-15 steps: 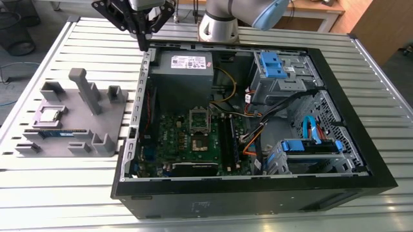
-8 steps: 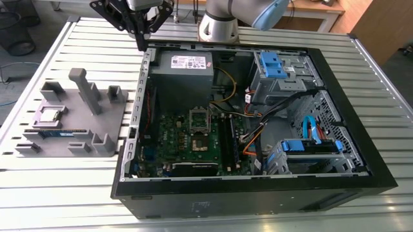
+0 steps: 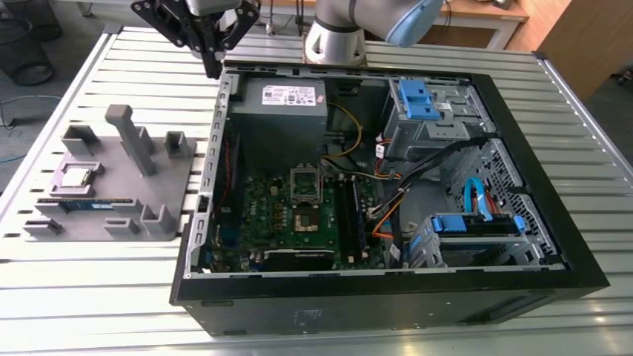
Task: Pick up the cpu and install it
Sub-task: 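Reach for the cpu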
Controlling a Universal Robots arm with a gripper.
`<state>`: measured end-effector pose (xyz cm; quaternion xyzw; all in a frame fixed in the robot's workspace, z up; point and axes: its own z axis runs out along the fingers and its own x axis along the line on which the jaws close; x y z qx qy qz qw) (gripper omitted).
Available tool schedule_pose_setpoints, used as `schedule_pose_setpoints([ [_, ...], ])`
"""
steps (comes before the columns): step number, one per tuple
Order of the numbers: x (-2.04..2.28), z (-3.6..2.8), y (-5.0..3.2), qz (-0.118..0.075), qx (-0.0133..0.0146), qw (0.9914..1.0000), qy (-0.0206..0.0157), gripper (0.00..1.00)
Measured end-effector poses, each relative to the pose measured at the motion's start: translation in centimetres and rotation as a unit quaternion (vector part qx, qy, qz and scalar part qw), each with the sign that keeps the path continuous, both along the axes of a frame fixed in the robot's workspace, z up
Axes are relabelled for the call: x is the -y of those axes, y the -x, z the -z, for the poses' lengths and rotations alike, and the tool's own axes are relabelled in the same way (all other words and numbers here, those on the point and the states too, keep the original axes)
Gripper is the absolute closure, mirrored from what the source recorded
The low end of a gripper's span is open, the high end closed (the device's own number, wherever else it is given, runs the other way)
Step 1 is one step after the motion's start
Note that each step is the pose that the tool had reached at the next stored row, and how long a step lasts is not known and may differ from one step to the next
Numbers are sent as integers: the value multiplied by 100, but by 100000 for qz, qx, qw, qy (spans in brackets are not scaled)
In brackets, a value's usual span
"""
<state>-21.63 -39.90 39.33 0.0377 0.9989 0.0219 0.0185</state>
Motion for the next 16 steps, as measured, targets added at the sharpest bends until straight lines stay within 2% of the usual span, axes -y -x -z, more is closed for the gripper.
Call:
schedule_pose_setpoints([
  [7, 0, 0, 79, 5, 91, 100000, 0, 89],
  [16, 0, 0, 93, 4, 94, 100000, 1, 89],
])
